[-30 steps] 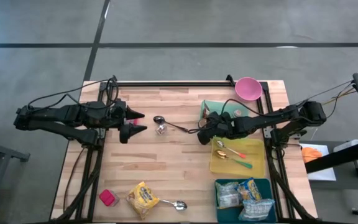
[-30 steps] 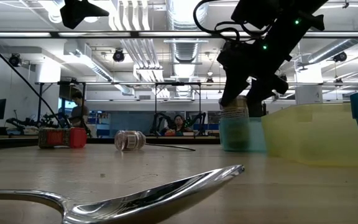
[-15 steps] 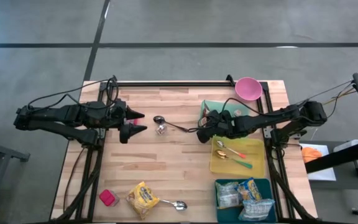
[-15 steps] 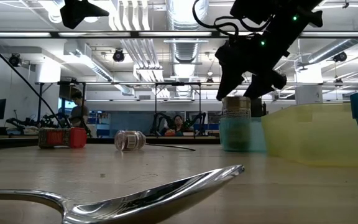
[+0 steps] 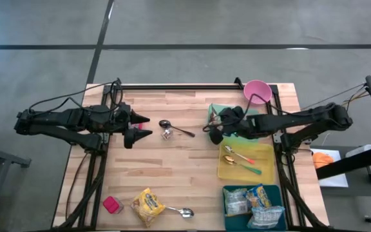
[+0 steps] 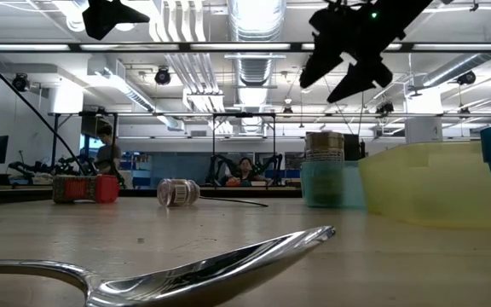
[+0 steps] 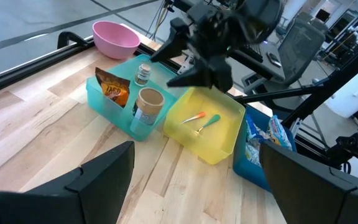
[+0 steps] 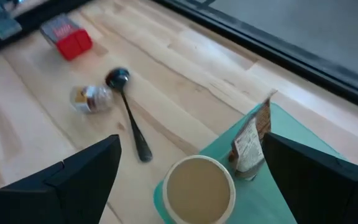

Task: Pick & Place Food Item
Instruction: Put the black spoon into the yellow bin

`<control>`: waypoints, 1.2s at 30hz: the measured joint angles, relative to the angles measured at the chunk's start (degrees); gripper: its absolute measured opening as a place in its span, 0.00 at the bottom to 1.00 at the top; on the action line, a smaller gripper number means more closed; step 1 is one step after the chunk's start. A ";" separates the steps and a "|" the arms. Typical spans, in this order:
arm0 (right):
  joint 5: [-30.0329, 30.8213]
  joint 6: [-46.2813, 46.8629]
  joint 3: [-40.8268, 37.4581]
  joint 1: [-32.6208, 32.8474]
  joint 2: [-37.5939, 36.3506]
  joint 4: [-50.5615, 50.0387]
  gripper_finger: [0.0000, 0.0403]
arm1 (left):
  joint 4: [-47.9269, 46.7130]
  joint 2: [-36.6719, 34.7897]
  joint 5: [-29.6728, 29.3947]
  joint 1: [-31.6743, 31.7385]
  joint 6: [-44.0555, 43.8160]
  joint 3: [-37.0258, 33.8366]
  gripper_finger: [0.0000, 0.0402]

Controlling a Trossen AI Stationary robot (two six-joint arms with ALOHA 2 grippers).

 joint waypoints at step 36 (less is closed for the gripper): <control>-17.75 -6.01 5.14 -0.41 -10.76 2.98 0.95 | 5.76 -0.20 -3.82 0.04 -3.85 -0.04 0.87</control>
